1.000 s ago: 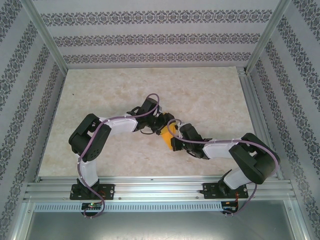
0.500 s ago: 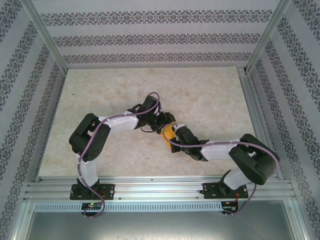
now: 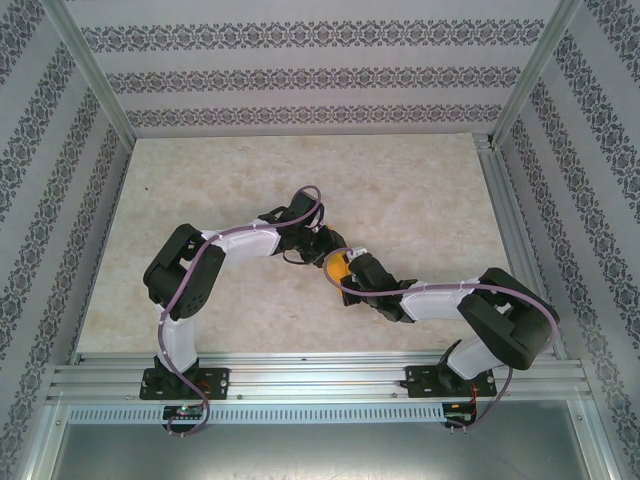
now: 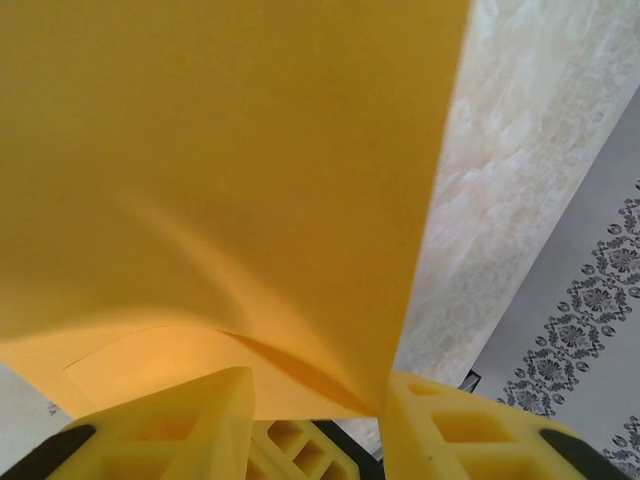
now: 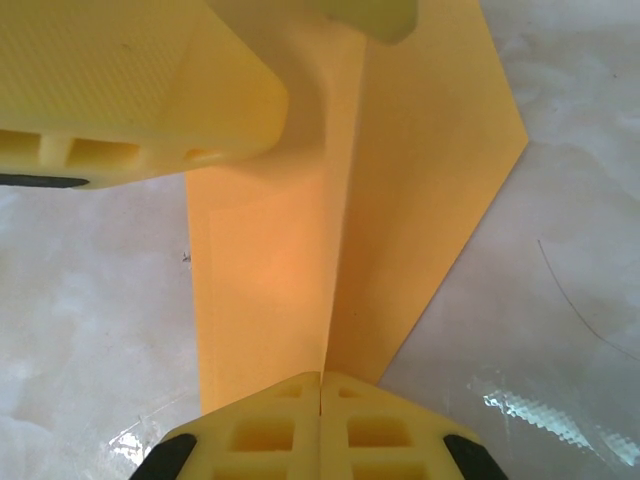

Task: Fold a paper plane with a square sheet of paper (pick it up from the middle)
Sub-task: Fourth fold the wing at the center of the table.

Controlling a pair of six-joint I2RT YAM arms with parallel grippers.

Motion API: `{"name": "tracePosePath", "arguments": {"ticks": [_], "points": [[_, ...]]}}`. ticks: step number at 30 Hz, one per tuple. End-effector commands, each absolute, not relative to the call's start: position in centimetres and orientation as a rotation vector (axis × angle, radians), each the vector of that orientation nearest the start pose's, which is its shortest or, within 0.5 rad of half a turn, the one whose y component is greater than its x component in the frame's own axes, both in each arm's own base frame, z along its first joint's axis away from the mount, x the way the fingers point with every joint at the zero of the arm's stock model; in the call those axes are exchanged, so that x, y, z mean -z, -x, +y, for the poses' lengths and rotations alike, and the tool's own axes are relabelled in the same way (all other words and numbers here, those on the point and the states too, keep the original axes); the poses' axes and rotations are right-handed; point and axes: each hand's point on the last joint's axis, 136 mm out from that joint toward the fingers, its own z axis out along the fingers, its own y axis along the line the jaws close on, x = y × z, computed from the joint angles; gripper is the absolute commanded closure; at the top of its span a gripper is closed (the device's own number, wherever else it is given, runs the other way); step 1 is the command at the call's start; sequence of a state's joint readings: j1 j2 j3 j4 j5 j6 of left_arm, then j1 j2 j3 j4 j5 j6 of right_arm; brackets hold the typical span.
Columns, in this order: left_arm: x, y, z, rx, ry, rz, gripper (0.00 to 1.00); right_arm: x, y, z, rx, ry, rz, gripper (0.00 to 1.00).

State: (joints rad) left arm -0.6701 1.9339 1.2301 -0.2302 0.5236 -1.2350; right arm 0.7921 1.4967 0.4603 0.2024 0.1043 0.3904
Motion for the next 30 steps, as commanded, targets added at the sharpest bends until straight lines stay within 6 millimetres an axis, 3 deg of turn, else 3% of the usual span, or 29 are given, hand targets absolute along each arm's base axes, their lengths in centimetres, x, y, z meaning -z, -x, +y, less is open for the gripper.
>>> {"name": "tracePosePath", "arguments": {"ticks": [1,11,19,30], "points": [[-7.2,-31.4,-36.5,1.245,0.532,2.906,0.64,-1.4,-25.2,22.8,-0.375,0.451,2.398,0.94],[-7.6,-31.2,-36.1,1.212,0.483,2.914,0.73,-2.2,-25.2,23.0,-0.42,0.42,2.39,0.88],[-8.1,-31.2,-36.1,1.202,0.432,2.913,0.76,-3.0,-25.5,22.6,-0.467,0.382,2.361,0.98],[-7.5,-31.0,-35.5,1.143,0.406,2.936,0.89,-2.5,-25.5,22.9,-0.487,0.373,2.384,0.93]]}}
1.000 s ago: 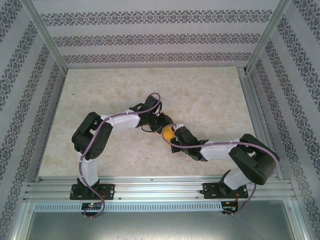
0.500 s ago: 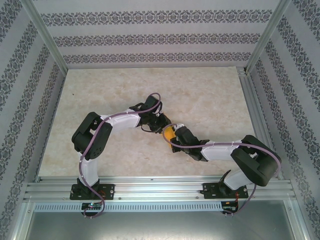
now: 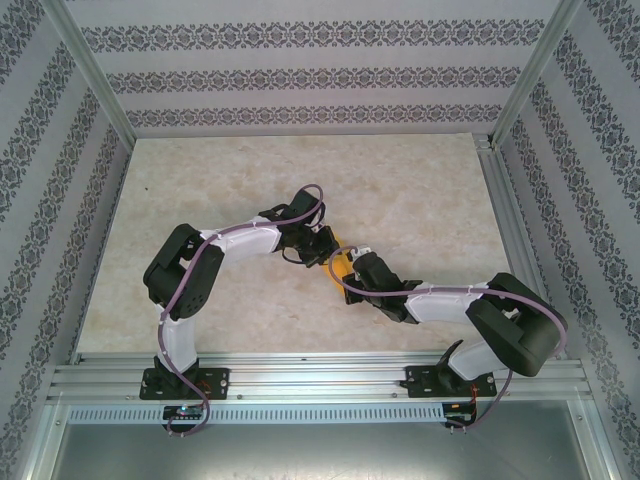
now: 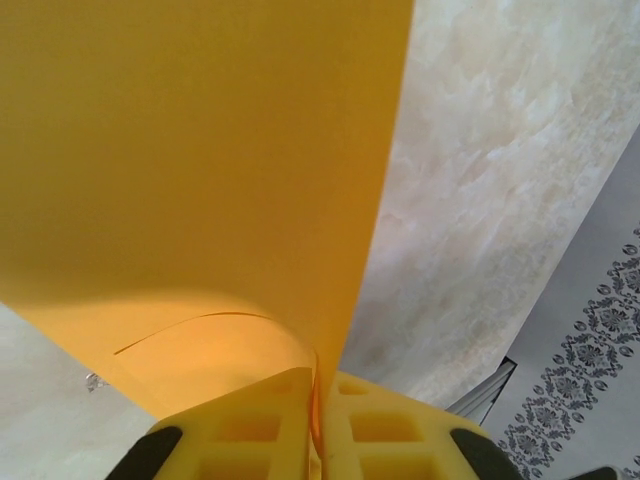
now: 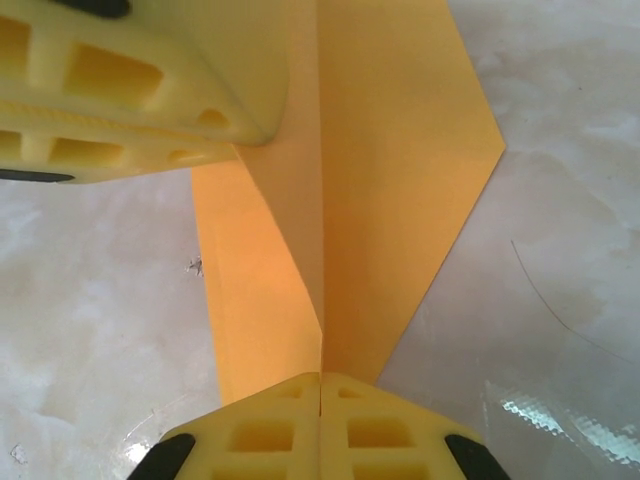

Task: Fold a paper plane with a square sheet of paper (pick it up from the middle)
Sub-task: Fourth fold the wing at the center of the table.

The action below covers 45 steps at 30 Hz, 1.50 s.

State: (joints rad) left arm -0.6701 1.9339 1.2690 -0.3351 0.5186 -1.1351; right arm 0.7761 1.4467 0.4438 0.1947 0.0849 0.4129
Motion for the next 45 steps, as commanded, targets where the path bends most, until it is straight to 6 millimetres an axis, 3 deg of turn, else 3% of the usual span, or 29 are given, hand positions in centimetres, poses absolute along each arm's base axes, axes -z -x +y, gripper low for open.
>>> {"name": "tracePosePath", "arguments": {"ticks": [1,7,16,22,26,32,45], "points": [[-7.4,-30.9,-35.4,1.139,0.406,2.938,0.89,-2.5,-25.5,22.9,-0.487,0.375,2.386,0.93],[-6.8,-31.0,-35.2,1.118,0.387,2.946,0.93,-2.9,-25.3,23.1,-0.552,0.353,2.399,0.87],[-6.7,-31.6,-34.2,1.122,0.246,2.926,0.97,-7.3,-25.2,22.7,-0.978,0.143,2.365,0.69],[-6.1,-31.4,-33.5,1.177,0.17,2.933,0.99,-8.5,-25.5,23.2,-1.095,0.103,2.383,0.76],[-5.6,-31.2,-33.3,1.19,0.11,2.948,0.99,-8.5,-25.9,23.8,-1.124,0.091,2.411,0.79],[-5.3,-30.9,-32.6,1.179,0.018,2.975,1.0,-7.7,-27.0,22.8,-1.105,-0.021,2.448,0.84],[-4.7,-31.2,-31.2,1.219,-0.052,2.998,1.0,-6.0,-26.4,23.6,-1.17,-0.038,2.558,0.82]]}}
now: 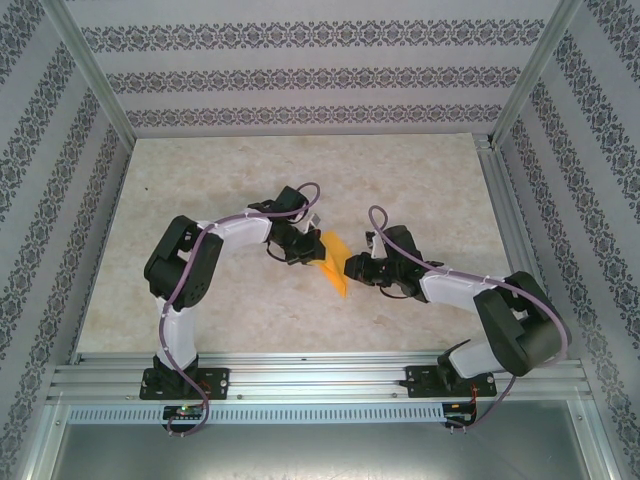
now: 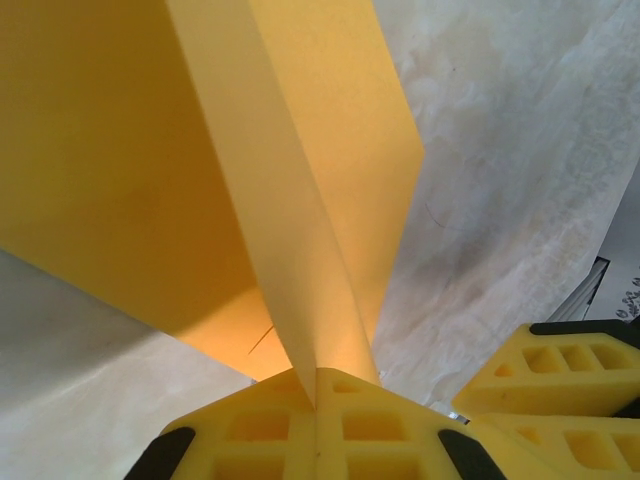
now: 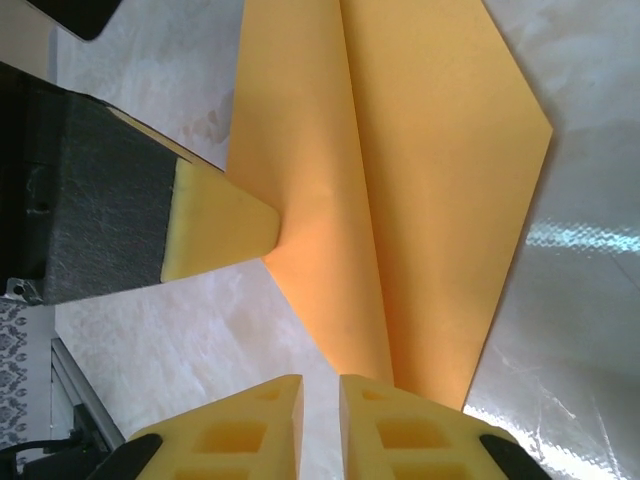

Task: Fold a paper plane with a square sheet of paper (pick it up from the middle)
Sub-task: Fourth fold the wing at the center of the table.

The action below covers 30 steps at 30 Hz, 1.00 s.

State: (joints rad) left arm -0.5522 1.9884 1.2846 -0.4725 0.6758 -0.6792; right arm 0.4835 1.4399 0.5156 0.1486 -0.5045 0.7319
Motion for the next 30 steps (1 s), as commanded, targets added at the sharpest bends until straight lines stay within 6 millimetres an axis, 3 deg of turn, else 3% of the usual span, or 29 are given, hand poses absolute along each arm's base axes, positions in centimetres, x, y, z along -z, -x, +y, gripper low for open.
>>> {"name": "tracePosePath", "arguments": {"ticks": [1,6,11,15,30], "points": [[-4.6,-31.2,-31.2,1.225,-0.056,3.001,1.0,-5.8,-26.3,23.6,-1.166,-0.034,2.569,0.81],[-4.7,-31.3,-31.1,1.23,-0.053,3.001,1.0,-5.9,-25.2,24.4,-1.19,0.062,2.576,0.74],[-4.6,-31.3,-31.1,1.236,-0.047,3.004,1.0,-5.5,-24.6,23.9,-0.944,0.256,2.599,0.66],[-4.5,-31.4,-31.1,1.234,-0.04,3.005,1.0,-4.9,-24.8,22.7,-0.718,0.361,2.587,0.67],[-4.7,-31.3,-31.3,1.26,-0.032,3.005,1.0,-4.4,-24.4,24.3,-0.599,0.588,2.554,0.72]]}}
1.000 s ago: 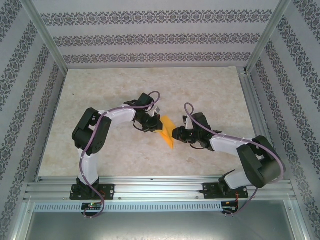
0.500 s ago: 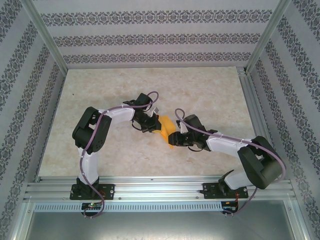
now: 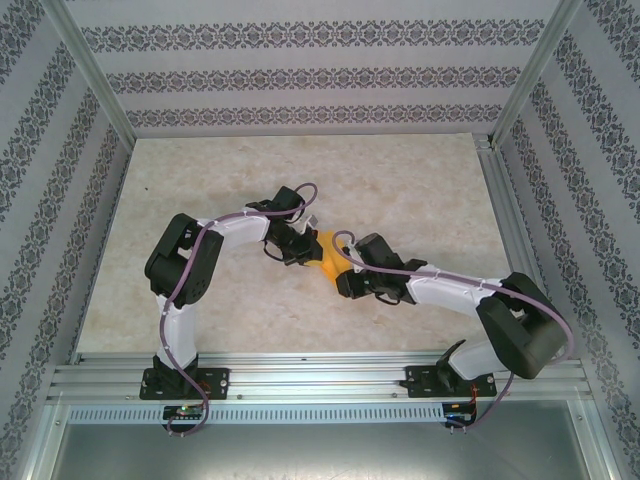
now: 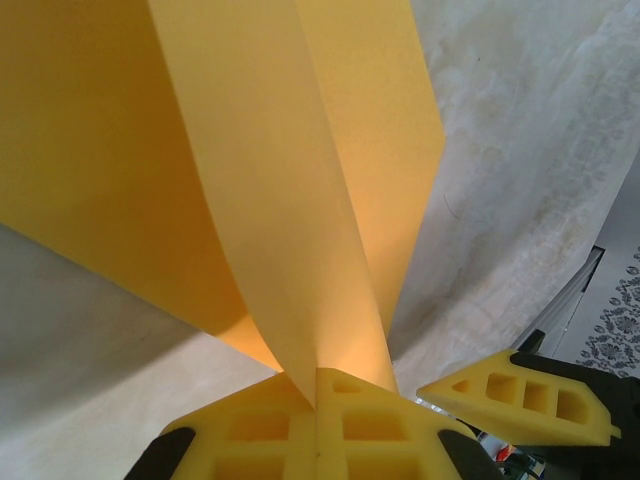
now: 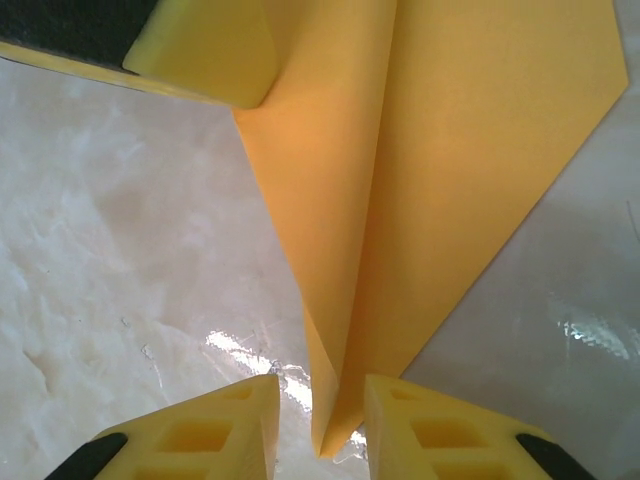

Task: Fold a paper plane with a square sheet of paper (pick it up from the middle)
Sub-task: Fourth fold the wing at the center of the table.

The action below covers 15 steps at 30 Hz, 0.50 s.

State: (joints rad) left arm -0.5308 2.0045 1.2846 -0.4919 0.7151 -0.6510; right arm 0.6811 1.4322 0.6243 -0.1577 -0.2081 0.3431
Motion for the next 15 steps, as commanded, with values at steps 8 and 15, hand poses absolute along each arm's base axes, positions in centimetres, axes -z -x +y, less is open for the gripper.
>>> {"name": "tracePosePath", "arguments": {"ticks": [8,15], "points": [[-4.7,-31.2,-31.3,1.26,-0.035,3.006,0.99,-3.4,-24.3,24.7,-0.556,0.634,2.581,0.73],[-4.7,-31.1,-31.3,1.266,-0.037,3.009,0.99,-2.5,-24.6,24.4,-0.466,0.659,2.615,0.77]]}}
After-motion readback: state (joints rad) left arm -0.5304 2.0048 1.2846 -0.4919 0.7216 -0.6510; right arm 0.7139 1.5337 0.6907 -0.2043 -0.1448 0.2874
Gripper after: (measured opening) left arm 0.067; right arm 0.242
